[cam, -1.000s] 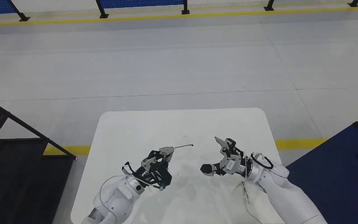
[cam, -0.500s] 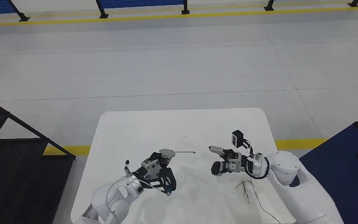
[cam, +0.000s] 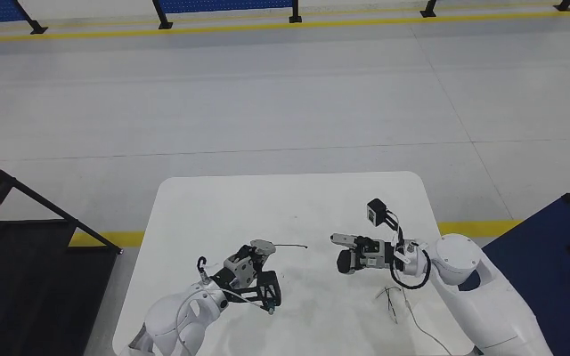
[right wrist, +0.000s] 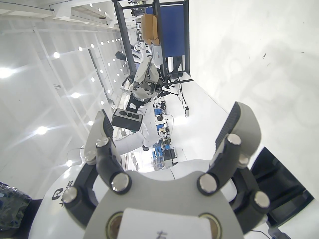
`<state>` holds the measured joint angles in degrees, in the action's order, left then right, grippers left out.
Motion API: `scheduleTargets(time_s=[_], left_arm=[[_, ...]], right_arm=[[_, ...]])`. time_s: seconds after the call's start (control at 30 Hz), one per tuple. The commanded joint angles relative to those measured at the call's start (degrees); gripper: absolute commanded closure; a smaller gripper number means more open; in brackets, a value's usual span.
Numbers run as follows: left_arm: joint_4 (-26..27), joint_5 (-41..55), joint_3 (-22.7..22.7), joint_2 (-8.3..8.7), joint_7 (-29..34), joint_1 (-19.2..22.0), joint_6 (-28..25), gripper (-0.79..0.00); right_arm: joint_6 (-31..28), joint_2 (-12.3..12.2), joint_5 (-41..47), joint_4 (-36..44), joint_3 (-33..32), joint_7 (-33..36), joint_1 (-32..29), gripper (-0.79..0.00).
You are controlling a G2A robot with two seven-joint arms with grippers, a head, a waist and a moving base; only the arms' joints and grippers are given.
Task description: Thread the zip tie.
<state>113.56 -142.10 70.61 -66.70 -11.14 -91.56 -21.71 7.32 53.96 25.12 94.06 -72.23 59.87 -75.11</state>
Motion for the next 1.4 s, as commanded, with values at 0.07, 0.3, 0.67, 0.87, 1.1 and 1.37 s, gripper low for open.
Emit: scheduleTargets(time_s=[0.07, 0.3, 0.67, 0.87, 1.1, 1.37], left_arm=[[-0.11, -0.69, -1.05, -0.05, 0.76, 0.04, 0.4, 0.0], [-0.79, -0.84, -3.95, -0.33, 2.79, 0.93, 0.71, 0.0], [-0.86, -0.88, -4.46, -0.38, 3.69, 1.1, 1.87, 0.0], [-1.1, 0.16, -5.18, -0.43, 3.76, 1.27, 2.34, 0.0], [-1.32, 0.94, -6.01, -0.47, 3.79, 1.71, 2.54, 0.0], [-1.53, 1.17, -6.93, -0.46, 3.83, 2.01, 2.88, 0.0]], right_arm=[[-1.64, -0.3, -8.77, 2.28, 1.35, -0.95, -0.1, -0.785], [-4.95, 0.23, -6.35, 0.75, 2.47, -2.28, 0.9, -0.785], [-6.04, 0.77, 0.45, 0.02, 2.8, -2.76, 0.28, -0.785], [-7.55, 1.18, 3.69, -1.99, 3.3, -1.4, 1.45, -0.474], [-7.7, 1.41, 2.31, -2.19, 4.12, -1.92, 2.2, -0.225], [-7.85, 1.69, 4.16, -2.71, 4.43, -1.35, 2.5, -0.209]])
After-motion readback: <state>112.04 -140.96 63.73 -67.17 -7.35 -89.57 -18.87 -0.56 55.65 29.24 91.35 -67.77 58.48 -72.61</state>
